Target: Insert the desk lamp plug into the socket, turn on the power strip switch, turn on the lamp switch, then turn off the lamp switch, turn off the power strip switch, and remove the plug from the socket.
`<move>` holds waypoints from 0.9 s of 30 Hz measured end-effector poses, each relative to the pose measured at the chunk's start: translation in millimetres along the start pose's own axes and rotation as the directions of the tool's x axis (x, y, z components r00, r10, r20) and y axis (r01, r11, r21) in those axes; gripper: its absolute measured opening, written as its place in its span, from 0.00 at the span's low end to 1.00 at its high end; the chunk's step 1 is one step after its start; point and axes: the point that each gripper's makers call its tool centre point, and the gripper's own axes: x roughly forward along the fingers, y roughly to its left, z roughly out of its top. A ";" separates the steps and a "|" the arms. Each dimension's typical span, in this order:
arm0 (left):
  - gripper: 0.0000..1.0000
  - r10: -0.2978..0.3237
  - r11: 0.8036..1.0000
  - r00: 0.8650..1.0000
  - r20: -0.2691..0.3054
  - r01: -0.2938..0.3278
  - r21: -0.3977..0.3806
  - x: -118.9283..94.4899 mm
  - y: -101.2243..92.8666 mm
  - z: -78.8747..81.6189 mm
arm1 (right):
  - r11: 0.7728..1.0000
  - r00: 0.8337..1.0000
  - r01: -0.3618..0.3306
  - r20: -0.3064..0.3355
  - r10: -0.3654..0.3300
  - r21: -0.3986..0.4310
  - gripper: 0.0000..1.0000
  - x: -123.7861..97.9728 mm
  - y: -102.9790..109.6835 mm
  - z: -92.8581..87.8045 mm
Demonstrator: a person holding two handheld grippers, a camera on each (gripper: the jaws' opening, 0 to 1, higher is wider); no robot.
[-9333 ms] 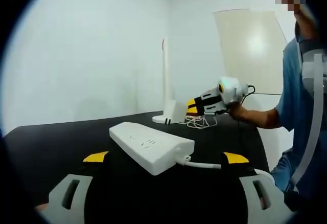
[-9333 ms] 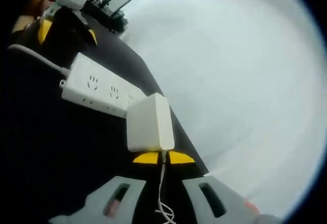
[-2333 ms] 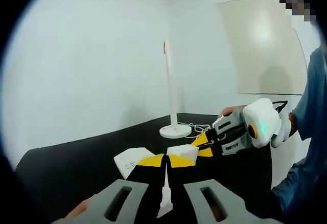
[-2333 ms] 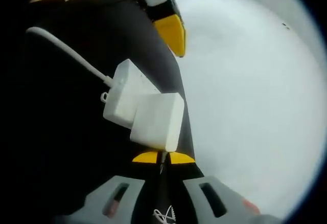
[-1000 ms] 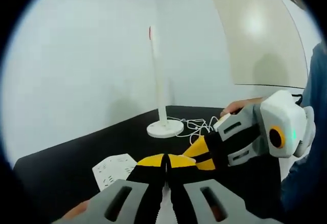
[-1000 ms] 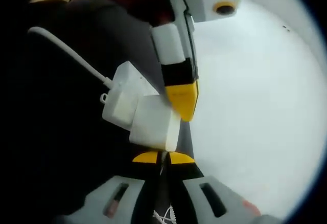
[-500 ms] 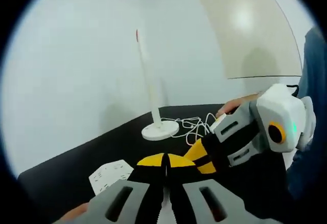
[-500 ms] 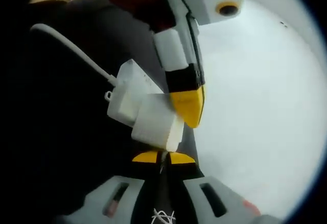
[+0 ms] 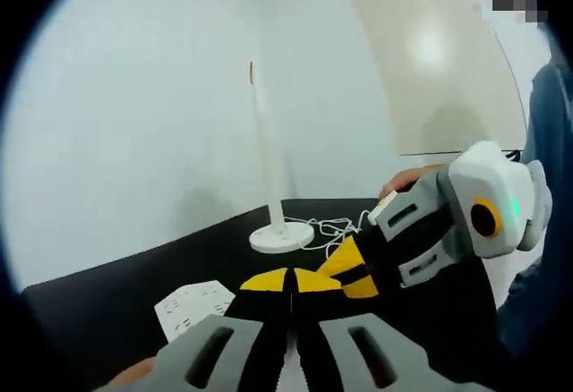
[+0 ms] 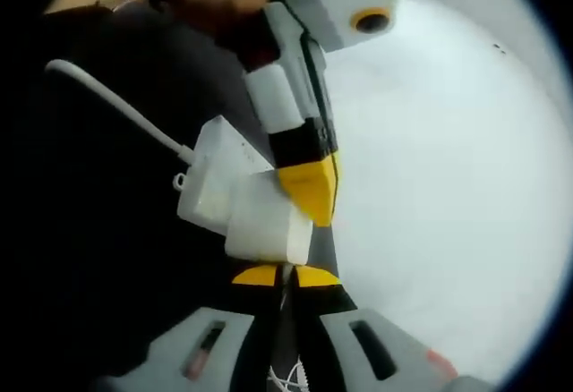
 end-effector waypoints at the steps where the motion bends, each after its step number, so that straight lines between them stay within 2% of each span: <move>1: 0.00 -0.006 1.000 1.000 -0.003 0.006 0.014 2.3 -2.6 -0.2 | 1.000 1.000 -0.003 0.001 0.003 0.007 0.07 0.1 0.9 -0.9; 4: 0.00 -0.023 0.998 0.999 -0.037 0.026 0.064 7.5 -5.8 -2.5 | 1.000 1.000 -0.013 -0.006 0.013 0.020 0.07 -0.8 7.9 -5.7; 7: 0.00 -0.030 0.997 0.998 -0.050 0.033 0.066 8.7 -5.4 -3.4 | 1.000 1.000 0.000 0.011 0.000 0.020 0.07 1.3 9.4 -5.5; 11: 0.00 -0.021 0.998 0.999 -0.024 0.023 0.055 4.2 -3.0 -3.1 | 1.000 1.000 -0.002 0.002 0.002 0.009 0.07 1.6 6.8 -2.4; 15: 0.00 -0.019 1.000 1.000 0.013 0.019 0.010 1.8 3.6 -0.4 | 1.000 1.000 -0.003 -0.002 0.003 -0.008 0.07 0.3 -0.2 5.5; 17: 0.00 -0.017 1.000 1.000 0.015 0.017 0.014 2.2 0.9 -0.2 | 1.000 1.000 -0.011 -0.016 0.011 -0.014 0.07 1.6 1.0 4.4; 21: 0.00 -0.017 0.999 1.000 0.015 0.017 0.029 2.8 0.5 -0.7 | 1.000 1.000 -0.004 -0.004 0.004 -0.003 0.07 0.5 3.8 1.6; 24: 0.00 -0.027 0.997 1.000 -0.009 0.028 0.070 7.8 -7.7 -1.7 | 1.000 1.000 -0.012 -0.009 0.013 0.016 0.07 1.6 10.2 -3.7; 27: 0.00 -0.033 0.997 0.999 -0.015 0.034 0.071 7.6 -8.7 -2.0 | 1.000 1.000 -0.001 0.009 0.001 0.021 0.07 0.2 11.1 -3.4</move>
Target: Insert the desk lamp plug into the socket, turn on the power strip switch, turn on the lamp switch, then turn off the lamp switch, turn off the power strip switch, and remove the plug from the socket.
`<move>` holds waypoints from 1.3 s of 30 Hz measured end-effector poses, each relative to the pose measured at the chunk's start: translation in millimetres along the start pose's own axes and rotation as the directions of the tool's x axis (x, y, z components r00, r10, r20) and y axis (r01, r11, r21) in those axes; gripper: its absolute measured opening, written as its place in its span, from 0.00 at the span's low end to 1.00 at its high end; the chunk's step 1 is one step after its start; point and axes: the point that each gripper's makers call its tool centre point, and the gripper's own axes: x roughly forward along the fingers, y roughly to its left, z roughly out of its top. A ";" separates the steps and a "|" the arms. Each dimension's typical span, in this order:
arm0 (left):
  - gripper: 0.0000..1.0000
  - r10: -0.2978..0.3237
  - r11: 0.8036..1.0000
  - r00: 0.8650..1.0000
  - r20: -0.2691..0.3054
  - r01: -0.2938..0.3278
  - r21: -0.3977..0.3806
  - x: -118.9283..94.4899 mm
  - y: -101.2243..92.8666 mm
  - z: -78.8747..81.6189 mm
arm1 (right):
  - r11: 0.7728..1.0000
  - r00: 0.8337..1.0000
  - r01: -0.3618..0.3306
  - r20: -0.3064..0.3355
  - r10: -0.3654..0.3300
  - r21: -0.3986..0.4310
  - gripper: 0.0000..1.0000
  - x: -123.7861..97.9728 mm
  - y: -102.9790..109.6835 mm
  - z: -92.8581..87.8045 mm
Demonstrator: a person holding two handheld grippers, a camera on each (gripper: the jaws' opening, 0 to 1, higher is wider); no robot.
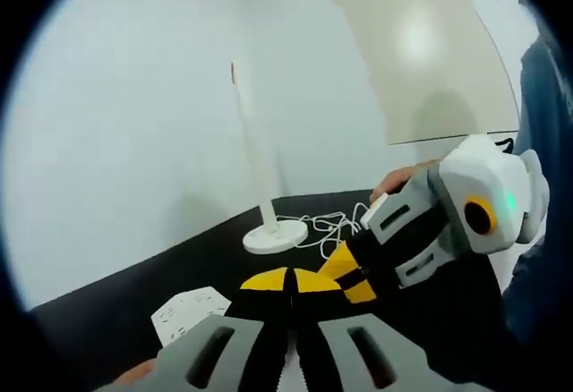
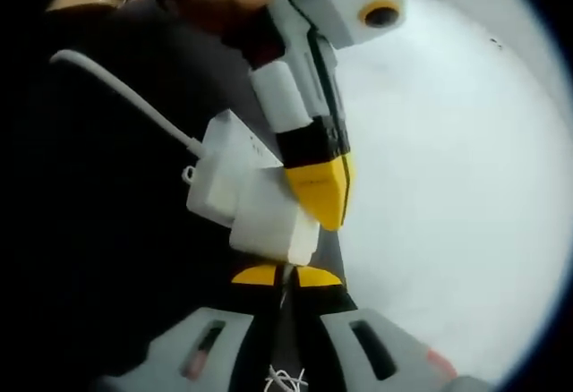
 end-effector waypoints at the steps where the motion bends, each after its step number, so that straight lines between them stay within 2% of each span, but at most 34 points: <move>1: 0.00 0.000 1.000 1.000 0.003 0.000 -0.002 -0.4 -0.1 -0.2 | 1.000 1.000 0.000 0.001 0.000 0.001 0.07 0.0 -0.2 0.3; 5: 0.00 0.003 1.000 1.000 0.016 -0.003 -0.009 -3.0 3.2 -1.1 | 1.000 1.000 -0.006 -0.020 0.005 -0.015 0.07 0.7 -2.0 2.6; 8: 0.00 0.005 0.997 0.998 0.067 0.000 -0.074 -11.2 9.9 0.1 | 0.999 1.000 0.006 -0.014 -0.007 -0.034 0.07 -2.5 -10.0 9.7; 10: 0.00 0.007 0.997 0.997 0.083 -0.001 -0.072 -13.2 10.4 -0.9 | 0.999 0.999 -0.005 -0.038 0.004 -0.037 0.07 -0.9 -9.9 9.7; 16: 0.00 0.000 0.998 0.997 0.077 0.005 -0.056 -6.4 8.4 0.5 | 0.999 1.000 0.013 -0.016 -0.013 -0.031 0.07 -1.2 -5.5 4.6; 19: 0.00 -0.015 1.000 1.000 0.022 0.015 0.004 -1.1 4.4 -4.4 | 1.000 0.999 -0.008 -0.033 0.007 -0.015 0.07 2.1 2.6 -1.5; 20: 0.00 -0.023 1.000 1.000 0.020 0.022 0.008 1.3 -0.1 -3.6 | 0.999 1.000 0.019 -0.014 -0.019 -0.037 0.07 1.7 0.8 0.1; 26: 0.00 -0.021 1.000 0.998 0.056 0.021 0.002 -5.3 -1.2 -3.0 | 1.000 0.999 0.006 -0.035 -0.007 -0.030 0.07 1.0 -1.6 2.5; 33: 0.00 -0.010 0.999 0.994 0.112 0.015 -0.045 -8.4 1.3 0.6 | 0.999 0.999 0.007 -0.037 -0.009 -0.047 0.07 1.5 -4.7 3.8; 37: 0.00 -0.023 1.000 0.998 0.057 0.023 -0.005 -4.1 -3.1 -2.1 | 0.999 0.999 0.020 -0.030 -0.021 -0.028 0.07 2.1 -0.4 1.2; 39: 0.00 -0.018 1.000 0.999 0.049 0.019 -0.010 -3.4 -1.4 -2.4 | 0.999 0.999 0.035 -0.022 -0.036 -0.030 0.07 2.3 0.7 0.0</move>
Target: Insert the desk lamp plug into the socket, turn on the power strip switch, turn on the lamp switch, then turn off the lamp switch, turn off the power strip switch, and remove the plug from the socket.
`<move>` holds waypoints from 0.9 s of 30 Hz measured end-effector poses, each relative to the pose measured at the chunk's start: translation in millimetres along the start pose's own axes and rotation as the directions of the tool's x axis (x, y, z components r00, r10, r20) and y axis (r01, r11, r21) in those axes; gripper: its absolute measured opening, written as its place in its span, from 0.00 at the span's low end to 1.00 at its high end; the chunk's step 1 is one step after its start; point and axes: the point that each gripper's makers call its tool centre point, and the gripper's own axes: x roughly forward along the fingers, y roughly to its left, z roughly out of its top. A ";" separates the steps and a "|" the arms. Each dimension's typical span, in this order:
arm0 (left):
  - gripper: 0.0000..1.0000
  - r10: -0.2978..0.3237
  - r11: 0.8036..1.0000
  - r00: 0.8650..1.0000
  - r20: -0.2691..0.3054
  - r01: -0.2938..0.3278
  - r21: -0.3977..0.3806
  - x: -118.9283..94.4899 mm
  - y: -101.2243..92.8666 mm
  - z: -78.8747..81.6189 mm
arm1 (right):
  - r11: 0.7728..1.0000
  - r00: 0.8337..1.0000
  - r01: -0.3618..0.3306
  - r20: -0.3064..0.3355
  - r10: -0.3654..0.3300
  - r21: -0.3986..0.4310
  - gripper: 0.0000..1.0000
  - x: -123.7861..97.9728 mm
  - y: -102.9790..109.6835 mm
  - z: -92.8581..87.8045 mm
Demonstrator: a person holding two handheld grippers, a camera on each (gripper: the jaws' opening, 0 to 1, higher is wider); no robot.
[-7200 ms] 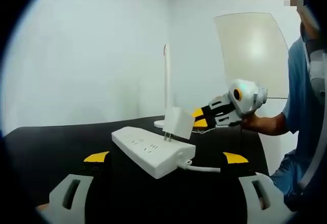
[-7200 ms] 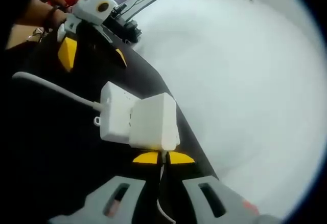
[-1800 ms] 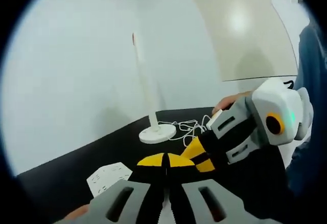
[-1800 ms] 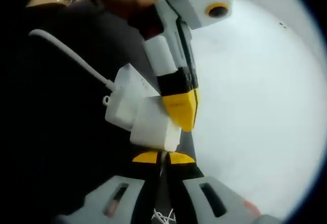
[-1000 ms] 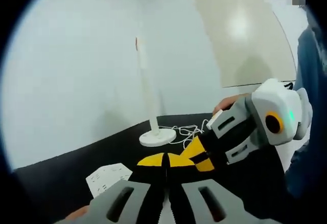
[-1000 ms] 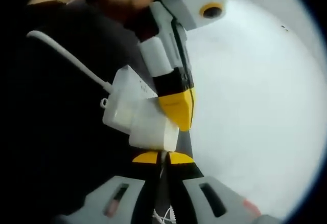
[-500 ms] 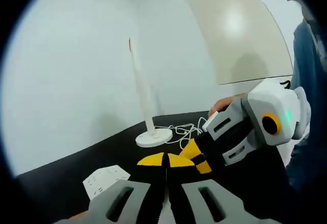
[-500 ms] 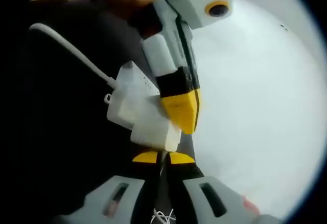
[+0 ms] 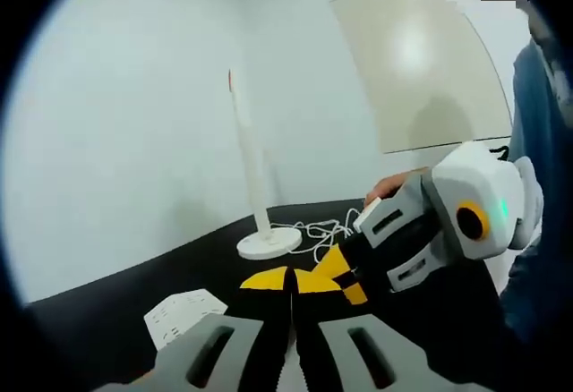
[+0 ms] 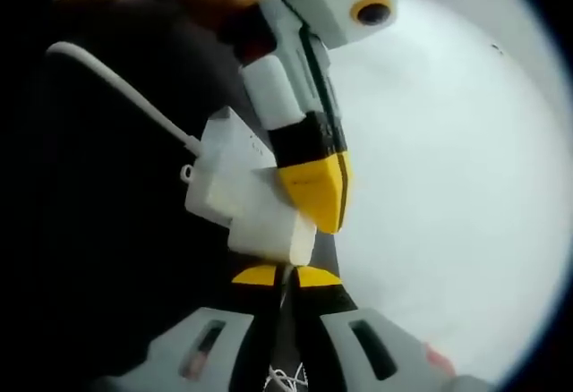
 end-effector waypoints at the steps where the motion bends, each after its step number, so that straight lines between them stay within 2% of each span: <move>1: 0.00 -0.002 1.000 1.000 0.001 0.002 -0.002 -0.8 0.6 -0.8 | 1.000 1.000 0.002 0.006 -0.002 0.003 0.07 -0.3 -0.7 0.6; 7: 0.00 0.007 1.000 1.000 0.002 -0.007 -0.001 0.4 -1.7 -0.3 | 1.000 1.000 -0.013 0.011 0.013 0.002 0.08 -0.1 -0.9 1.2; 9: 0.00 0.033 0.999 0.999 0.012 -0.033 -0.005 0.5 -5.3 1.8 | 1.000 1.000 -0.019 0.022 0.019 0.009 0.08 -0.9 -1.7 0.9; 10: 0.00 0.031 0.999 0.999 0.027 -0.030 -0.033 0.3 -5.4 3.5 | 1.000 0.999 -0.023 0.027 0.022 0.018 0.08 -1.4 -2.3 0.7; 12: 0.00 0.064 0.984 0.996 0.066 -0.052 -0.171 -1.9 2.8 7.4 | 0.998 0.999 -0.035 0.038 0.033 0.055 0.08 -3.2 -1.9 1.6; 14: 0.02 0.086 0.965 0.995 0.046 -0.072 -0.251 -6.2 11.3 5.9 | 0.990 0.997 -0.048 0.060 0.040 0.136 0.08 -6.6 -3.0 3.7; 16: 0.08 0.079 0.970 0.992 0.100 -0.053 -0.238 -6.8 20.2 18.2 | 0.981 0.996 -0.066 0.069 0.054 0.184 0.08 -11.2 -5.2 5.0; 17: 0.10 0.086 0.970 0.991 0.107 -0.059 -0.235 -8.6 22.6 22.9 | 0.981 0.996 -0.068 0.068 0.057 0.180 0.09 -11.0 -7.0 5.0; 22: 0.12 0.102 0.978 0.992 0.070 -0.087 -0.189 -15.1 25.9 29.7 | 0.979 0.995 -0.073 0.076 0.060 0.189 0.12 -15.0 -9.4 7.9; 27: 0.14 0.113 0.981 0.991 0.067 -0.100 -0.167 -26.4 24.5 34.3 | 0.982 0.996 -0.054 0.079 0.041 0.178 0.12 -24.0 -19.2 9.3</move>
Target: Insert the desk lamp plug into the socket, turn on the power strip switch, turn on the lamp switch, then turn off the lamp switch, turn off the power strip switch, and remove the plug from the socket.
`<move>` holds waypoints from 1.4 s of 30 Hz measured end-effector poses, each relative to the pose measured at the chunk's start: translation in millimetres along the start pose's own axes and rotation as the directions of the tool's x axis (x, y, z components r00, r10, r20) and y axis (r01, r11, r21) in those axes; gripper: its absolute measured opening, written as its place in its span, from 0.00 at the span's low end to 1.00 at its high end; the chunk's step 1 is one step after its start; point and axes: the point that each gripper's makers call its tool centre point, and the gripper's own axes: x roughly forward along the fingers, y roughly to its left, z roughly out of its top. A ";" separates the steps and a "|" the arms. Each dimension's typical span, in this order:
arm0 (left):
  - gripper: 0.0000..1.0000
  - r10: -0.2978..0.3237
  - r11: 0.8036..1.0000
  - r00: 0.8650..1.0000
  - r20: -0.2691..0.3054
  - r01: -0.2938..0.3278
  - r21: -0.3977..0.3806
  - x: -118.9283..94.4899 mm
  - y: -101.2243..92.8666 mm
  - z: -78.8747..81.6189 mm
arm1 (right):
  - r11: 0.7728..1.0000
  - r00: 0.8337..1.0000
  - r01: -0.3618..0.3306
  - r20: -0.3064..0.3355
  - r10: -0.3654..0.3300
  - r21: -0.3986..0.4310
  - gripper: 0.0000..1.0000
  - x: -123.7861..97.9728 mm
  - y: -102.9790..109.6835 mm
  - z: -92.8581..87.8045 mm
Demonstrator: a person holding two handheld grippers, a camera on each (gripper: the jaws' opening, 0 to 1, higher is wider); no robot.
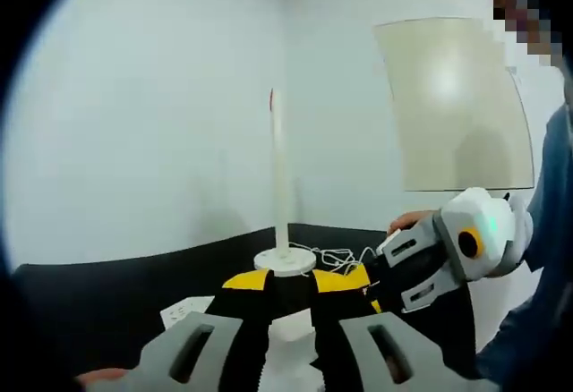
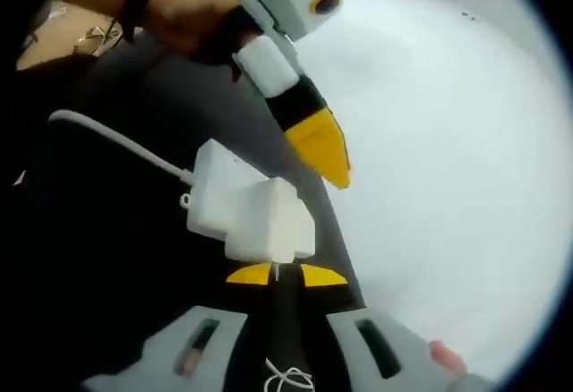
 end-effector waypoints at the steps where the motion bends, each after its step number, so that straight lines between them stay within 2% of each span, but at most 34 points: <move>1: 0.14 0.001 1.000 1.000 -0.003 -0.001 0.004 0.7 0.5 0.7 | 1.000 1.000 0.002 0.001 -0.002 0.002 0.12 -0.9 -1.8 0.3; 5: 0.15 0.004 1.000 1.000 -0.017 -0.004 0.011 -3.9 3.8 3.8 | 1.000 1.000 0.012 0.010 -0.012 0.028 0.12 -7.4 -10.4 2.0; 9: 0.21 0.022 1.000 1.000 -0.004 -0.022 0.016 -13.9 6.1 10.8 | 0.997 1.000 0.014 0.015 -0.015 0.073 0.12 -12.2 -16.2 -1.7; 11: 0.25 0.035 0.999 0.999 0.005 -0.035 0.020 -19.0 14.4 13.6 | 0.997 1.000 0.020 0.012 -0.021 0.080 0.12 -16.6 -16.7 -4.2; 12: 0.27 0.043 0.999 0.999 0.010 -0.043 0.023 -23.4 20.0 14.7 | 0.996 1.000 0.025 0.008 -0.026 0.080 0.12 -14.9 -19.4 -8.8; 18: 0.31 0.072 0.997 0.997 0.019 -0.072 0.022 -36.6 22.2 15.7 | 0.996 0.999 0.036 -0.025 -0.034 0.080 0.12 -21.0 -23.9 -27.9; 34: 0.43 0.097 0.994 0.995 0.012 -0.098 0.042 -36.4 24.3 12.9 | 0.986 0.992 0.098 -0.092 -0.087 0.133 0.14 -35.7 -54.3 -70.5; 42: 0.51 0.121 0.992 0.993 0.012 -0.121 0.038 -43.1 32.2 8.2 | 0.977 0.991 0.119 -0.088 -0.105 0.176 0.16 -37.4 -67.0 -86.0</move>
